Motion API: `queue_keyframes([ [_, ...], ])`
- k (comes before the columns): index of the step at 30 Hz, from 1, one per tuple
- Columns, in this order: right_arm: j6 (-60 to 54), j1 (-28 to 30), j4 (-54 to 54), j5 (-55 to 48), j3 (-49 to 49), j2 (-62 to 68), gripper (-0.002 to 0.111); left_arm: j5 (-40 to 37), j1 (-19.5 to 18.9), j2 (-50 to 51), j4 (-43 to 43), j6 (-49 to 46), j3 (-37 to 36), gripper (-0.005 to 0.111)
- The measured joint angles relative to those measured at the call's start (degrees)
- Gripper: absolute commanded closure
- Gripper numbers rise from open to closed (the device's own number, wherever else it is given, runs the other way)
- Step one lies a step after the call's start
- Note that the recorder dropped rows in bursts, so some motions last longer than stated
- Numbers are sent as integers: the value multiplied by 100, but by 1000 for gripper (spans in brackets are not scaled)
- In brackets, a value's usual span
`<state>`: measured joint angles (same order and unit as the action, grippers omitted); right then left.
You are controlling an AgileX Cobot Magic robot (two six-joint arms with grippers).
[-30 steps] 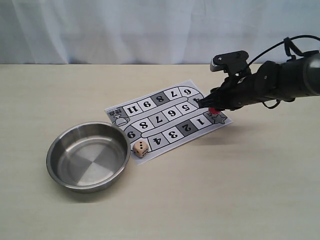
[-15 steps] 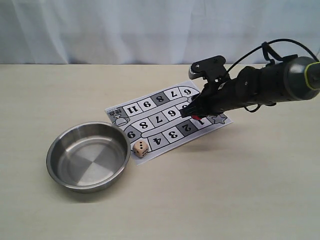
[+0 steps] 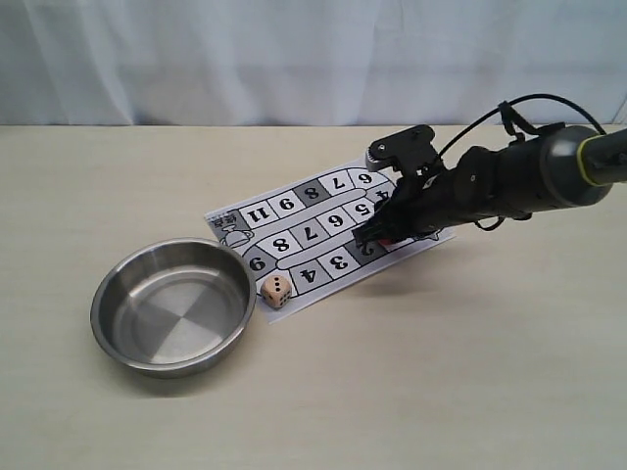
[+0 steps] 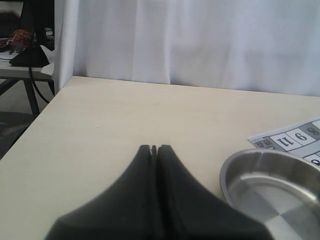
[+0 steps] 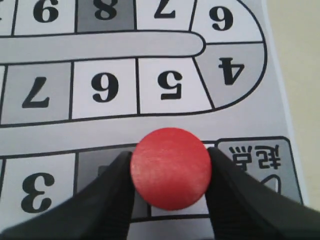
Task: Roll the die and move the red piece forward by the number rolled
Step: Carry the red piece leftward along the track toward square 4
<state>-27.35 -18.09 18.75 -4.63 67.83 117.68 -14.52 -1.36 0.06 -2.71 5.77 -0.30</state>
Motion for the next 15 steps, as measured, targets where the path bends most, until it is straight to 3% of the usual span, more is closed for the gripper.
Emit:
queue_keyframes([
  [8,91,-97,47,-430,0,-362,104,0,0,0,0,0,0,107],
  [15,91,-417,47,-182,0,-151,104,0,0,0,0,0,0,107],
])
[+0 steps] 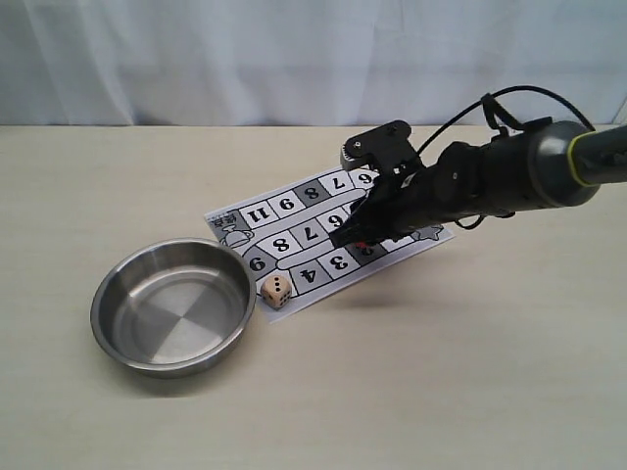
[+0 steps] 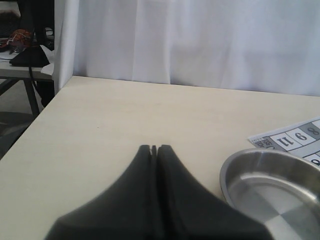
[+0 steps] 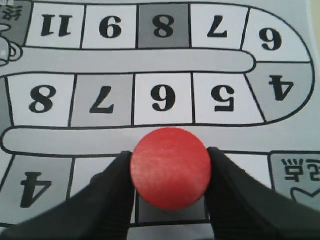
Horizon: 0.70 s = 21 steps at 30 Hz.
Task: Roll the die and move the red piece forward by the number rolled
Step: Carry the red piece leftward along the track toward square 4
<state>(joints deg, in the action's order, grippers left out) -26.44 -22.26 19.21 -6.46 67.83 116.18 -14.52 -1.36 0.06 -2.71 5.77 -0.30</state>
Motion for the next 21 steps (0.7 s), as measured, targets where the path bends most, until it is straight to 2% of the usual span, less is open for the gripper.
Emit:
queue_keyframes([
  [6,-11,0,-44,81,12,252,104,0,0,0,0,0,0,107],
  [16,-33,0,-44,-156,12,-130,104,0,0,0,0,0,0,107],
  [21,-81,-198,-44,-351,12,-130,104,0,0,0,0,0,0,107],
])
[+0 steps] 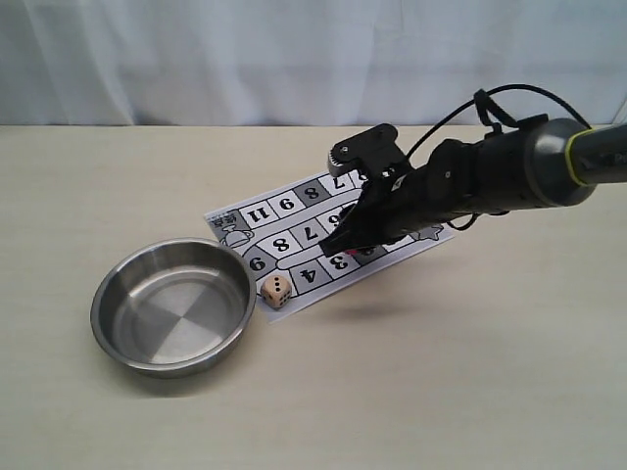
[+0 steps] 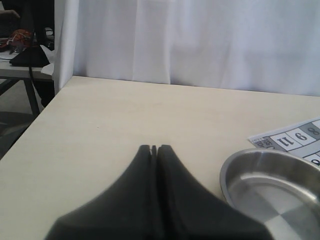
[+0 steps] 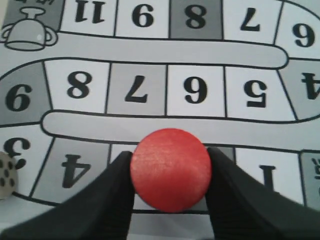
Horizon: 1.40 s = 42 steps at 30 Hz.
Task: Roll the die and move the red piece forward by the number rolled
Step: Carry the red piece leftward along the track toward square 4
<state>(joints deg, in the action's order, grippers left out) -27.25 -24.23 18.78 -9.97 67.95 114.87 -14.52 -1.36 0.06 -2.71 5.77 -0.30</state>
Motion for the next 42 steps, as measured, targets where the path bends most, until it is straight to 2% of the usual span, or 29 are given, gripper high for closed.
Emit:
queue_keyframes([
  [7,-177,-386,0,106,0,0,104,0,0,0,0,0,0,107],
  [19,-164,-274,0,364,0,360,102,0,0,0,0,0,0,107],
  [31,-164,-274,0,469,0,386,55,0,0,0,0,0,0,107],
  [37,-164,-274,0,662,0,408,41,0,0,0,0,0,0,107],
  [42,-164,-274,0,753,0,408,41,0,0,0,0,0,0,107],
])
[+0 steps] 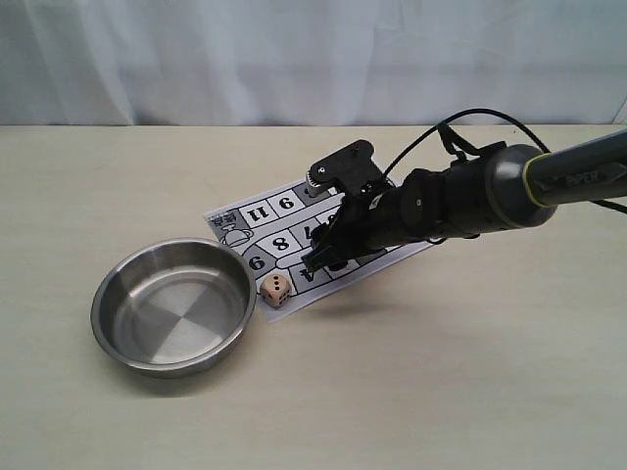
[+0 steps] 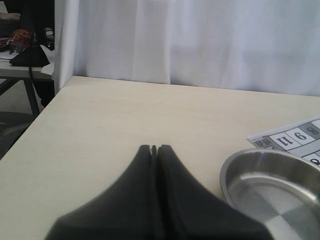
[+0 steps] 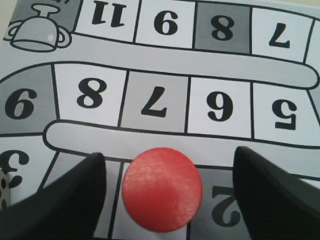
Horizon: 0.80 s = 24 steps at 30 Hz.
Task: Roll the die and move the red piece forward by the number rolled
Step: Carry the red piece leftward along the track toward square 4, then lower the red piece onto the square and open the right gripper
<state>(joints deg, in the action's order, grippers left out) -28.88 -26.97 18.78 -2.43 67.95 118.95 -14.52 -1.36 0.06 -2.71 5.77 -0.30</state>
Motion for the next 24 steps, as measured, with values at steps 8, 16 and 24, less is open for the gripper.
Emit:
queue_keyframes([
  [8,381,0,0,8,0,-473,44,0,0,0,0,0,0,107],
  [16,905,10,0,-226,0,-1096,87,0,0,0,0,0,0,107],
  [24,991,414,0,-1362,0,-1210,104,0,0,0,0,0,0,107],
])
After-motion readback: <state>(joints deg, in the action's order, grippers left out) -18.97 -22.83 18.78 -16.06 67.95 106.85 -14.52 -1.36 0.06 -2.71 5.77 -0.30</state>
